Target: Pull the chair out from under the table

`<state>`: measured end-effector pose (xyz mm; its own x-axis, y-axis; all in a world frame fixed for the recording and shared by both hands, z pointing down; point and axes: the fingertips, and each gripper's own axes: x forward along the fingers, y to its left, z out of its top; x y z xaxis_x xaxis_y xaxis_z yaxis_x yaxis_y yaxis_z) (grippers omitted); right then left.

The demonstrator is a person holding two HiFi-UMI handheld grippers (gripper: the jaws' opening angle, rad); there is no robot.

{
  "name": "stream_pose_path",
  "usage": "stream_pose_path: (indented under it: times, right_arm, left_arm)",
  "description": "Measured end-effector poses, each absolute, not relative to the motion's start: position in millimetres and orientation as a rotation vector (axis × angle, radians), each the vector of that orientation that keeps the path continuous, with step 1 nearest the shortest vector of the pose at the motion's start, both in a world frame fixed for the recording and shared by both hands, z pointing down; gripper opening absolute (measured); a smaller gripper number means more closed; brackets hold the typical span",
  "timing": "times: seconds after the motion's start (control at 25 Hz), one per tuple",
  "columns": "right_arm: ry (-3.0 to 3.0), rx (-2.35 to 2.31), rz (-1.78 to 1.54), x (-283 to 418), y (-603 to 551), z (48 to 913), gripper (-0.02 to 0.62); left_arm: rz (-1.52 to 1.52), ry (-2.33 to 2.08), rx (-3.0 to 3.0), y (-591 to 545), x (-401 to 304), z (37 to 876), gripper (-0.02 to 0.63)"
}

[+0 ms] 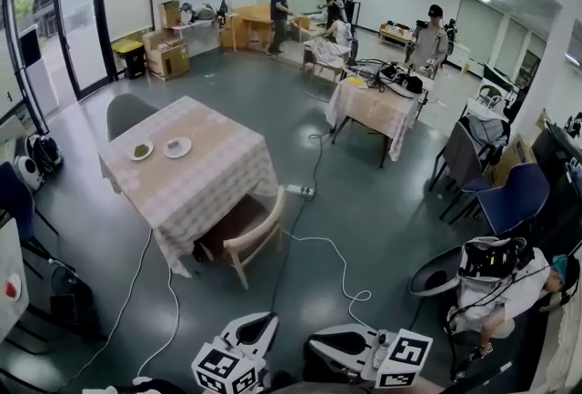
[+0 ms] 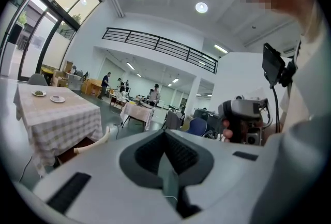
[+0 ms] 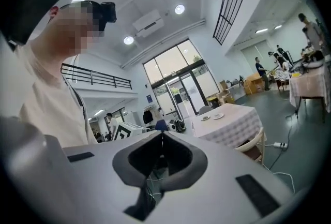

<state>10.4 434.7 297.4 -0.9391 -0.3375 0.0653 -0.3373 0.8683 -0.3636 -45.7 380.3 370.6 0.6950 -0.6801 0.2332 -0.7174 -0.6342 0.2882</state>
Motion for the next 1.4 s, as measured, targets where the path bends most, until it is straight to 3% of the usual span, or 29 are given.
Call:
stream_pose_path:
  times: [0.8, 1.4]
  right_arm:
    - [2.756, -0.295, -0.970, 52, 335, 297, 0.012]
    - [2.780, -0.090, -0.874, 105, 272, 277, 0.012]
  left_arm:
    - [0.257, -1.287, 2.499, 285, -10, 355, 0.006]
    - [0.262, -1.497, 2.527, 232, 39, 316, 0.006]
